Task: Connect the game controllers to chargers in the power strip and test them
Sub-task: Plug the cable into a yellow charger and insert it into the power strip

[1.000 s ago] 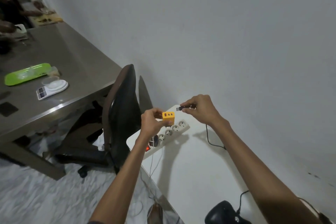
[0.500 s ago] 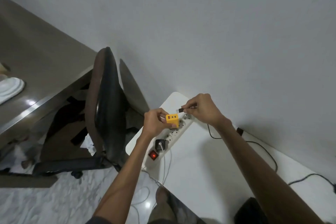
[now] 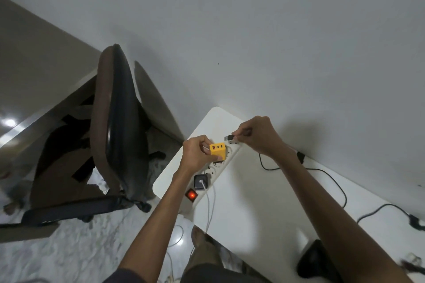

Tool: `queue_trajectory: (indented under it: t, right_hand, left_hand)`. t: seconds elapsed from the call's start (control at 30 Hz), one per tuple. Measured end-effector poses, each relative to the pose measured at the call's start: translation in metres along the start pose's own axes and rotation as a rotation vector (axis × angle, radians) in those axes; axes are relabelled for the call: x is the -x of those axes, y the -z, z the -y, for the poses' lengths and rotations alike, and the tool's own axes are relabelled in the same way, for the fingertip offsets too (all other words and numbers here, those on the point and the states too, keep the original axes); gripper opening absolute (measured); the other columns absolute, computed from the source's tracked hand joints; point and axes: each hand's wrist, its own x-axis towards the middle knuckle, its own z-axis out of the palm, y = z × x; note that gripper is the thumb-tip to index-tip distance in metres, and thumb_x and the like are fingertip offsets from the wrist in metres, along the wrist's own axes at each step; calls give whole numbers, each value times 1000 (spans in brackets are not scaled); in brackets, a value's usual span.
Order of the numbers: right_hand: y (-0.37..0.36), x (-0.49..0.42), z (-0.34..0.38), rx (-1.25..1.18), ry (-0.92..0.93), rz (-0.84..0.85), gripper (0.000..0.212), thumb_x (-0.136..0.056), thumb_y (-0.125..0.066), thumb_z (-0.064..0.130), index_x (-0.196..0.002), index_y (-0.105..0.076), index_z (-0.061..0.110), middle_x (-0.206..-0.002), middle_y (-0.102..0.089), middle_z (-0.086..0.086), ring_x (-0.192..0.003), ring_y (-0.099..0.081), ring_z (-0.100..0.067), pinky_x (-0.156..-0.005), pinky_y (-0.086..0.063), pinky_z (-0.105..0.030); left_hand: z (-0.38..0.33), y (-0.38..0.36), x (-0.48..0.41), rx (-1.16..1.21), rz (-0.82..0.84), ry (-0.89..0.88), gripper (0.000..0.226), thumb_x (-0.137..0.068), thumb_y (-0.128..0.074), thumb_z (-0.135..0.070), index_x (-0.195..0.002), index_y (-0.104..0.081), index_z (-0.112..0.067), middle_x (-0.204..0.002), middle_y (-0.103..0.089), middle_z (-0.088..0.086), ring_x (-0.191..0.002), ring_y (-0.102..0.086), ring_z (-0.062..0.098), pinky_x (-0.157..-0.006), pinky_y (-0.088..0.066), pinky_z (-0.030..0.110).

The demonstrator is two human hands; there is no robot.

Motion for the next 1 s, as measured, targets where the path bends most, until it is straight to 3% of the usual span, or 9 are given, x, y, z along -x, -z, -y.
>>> queue_trajectory:
  t: [0.17, 0.33, 0.6, 0.73, 0.87, 1.0]
  right_hand:
    - [-5, -1, 0, 8, -1, 22, 8, -73, -81, 5, -79, -82, 11, -77, -78, 0, -62, -60, 18, -63, -41, 0]
    - [-8, 0, 2, 27, 13, 25, 7, -74, -81, 6, -79, -81, 11, -77, -78, -2, -62, -59, 19, -61, -39, 1]
    - [-7, 9, 8, 48, 31, 31, 7, -73, -81, 8, -77, -82, 13, -77, -79, 1, -65, -66, 4, -63, -42, -1]
    - [-14, 12, 16, 95, 68, 74, 8, -70, -80, 6, -73, -81, 13, -71, -78, 1, -55, -61, 5, -59, -42, -3]
    - [-30, 9, 21, 208, 72, 145, 12, -71, -74, 8, -73, -81, 17, -69, -77, 2, -58, -59, -5, -57, -41, -12]
    - [-42, 4, 21, 262, 43, 170, 13, -71, -72, 8, -74, -81, 17, -70, -77, 1, -61, -63, -9, -60, -52, -26]
  left_hand:
    - [2, -1, -1, -48, -5, -55, 43, -49, -99, -12, -75, -65, -5, -75, -73, 11, -60, -58, 13, -61, -57, 36]
    - [6, 1, -1, -83, 40, -65, 43, -46, -99, -13, -71, -64, -5, -70, -70, 12, -58, -56, 13, -63, -60, 44]
    - [13, -8, 1, -137, 97, -75, 39, -47, -97, -16, -60, -60, -17, -69, -69, 9, -56, -54, 11, -60, -55, 42]
    - [18, -8, 0, -105, 93, -71, 37, -46, -96, -15, -64, -63, -14, -70, -70, 10, -57, -53, 10, -63, -55, 40]
    - [20, -7, -1, -67, 102, -79, 34, -47, -94, -14, -67, -67, -12, -70, -70, 10, -59, -53, 9, -64, -55, 38]
    - [22, -7, -1, -38, 114, -76, 33, -49, -93, -16, -67, -66, -12, -72, -70, 11, -59, -51, 9, -63, -54, 35]
